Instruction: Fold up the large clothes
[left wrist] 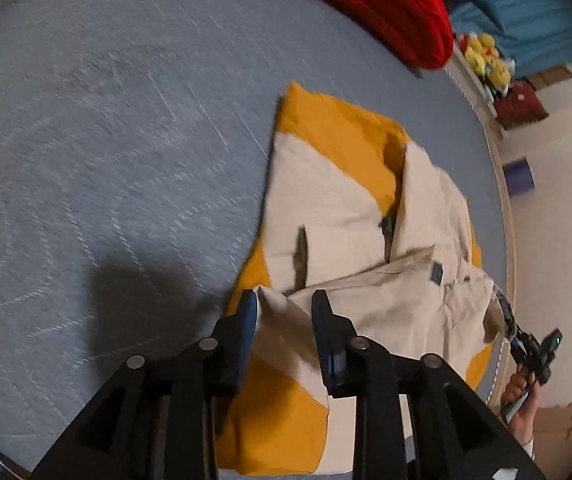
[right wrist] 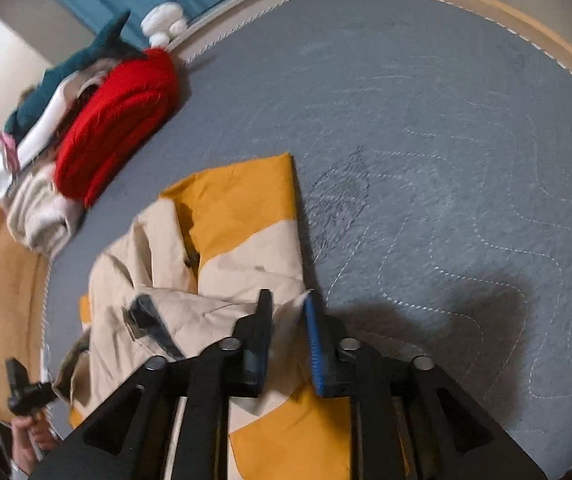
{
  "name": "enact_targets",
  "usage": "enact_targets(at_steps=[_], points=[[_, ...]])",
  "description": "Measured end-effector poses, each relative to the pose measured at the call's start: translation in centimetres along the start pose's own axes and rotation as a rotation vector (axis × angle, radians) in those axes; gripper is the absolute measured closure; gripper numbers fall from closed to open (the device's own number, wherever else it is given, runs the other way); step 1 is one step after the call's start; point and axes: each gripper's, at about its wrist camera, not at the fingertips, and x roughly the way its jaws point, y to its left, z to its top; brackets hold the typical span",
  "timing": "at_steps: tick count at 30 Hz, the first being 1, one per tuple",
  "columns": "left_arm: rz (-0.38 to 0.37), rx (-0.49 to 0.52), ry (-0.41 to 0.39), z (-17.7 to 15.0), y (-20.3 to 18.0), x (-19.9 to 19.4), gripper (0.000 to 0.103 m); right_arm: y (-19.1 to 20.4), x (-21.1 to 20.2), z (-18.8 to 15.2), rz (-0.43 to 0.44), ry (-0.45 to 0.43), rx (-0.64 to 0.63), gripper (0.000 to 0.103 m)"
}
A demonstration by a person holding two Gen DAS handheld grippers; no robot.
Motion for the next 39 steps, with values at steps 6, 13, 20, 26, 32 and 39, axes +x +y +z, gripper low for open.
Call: enact_targets(at_steps=[6,13,20,26,32,39], points=[[-0.021,0.0,-0.107,-0.6,1.2,-2.9,0.054,-1.3,-2.1,-0.8,0.006,-0.059,-0.012,0.045],[0.066,0.108,-0.012,-0.9,-0.2,1.1,0.049,-1.0,1.7,-3.1,-0.03,0.128,-0.135,0.044],[0.082,0.115,0.035,0.0,-0.8,5.1,0.051,-0.7,4.1,-3.6,-0.037,0.186,-0.163,0.045],[0.101,0.256,0.004,0.1,-3.2,4.6,0.1,1.4,3.0,-3.6,-0.023,0.13,-0.23,0.098],[0.006,0.225,-0.256,1.7,-4.2,-1.8,0.101,4.4,-2.7,-2.3,0.039,-0.092,-0.265,0.099],[0.086,0.181,-0.375,3.9,-5.3,0.0,0.101,7.1,-2.0,1.2,-0.006,-0.267,-0.241,0.1]])
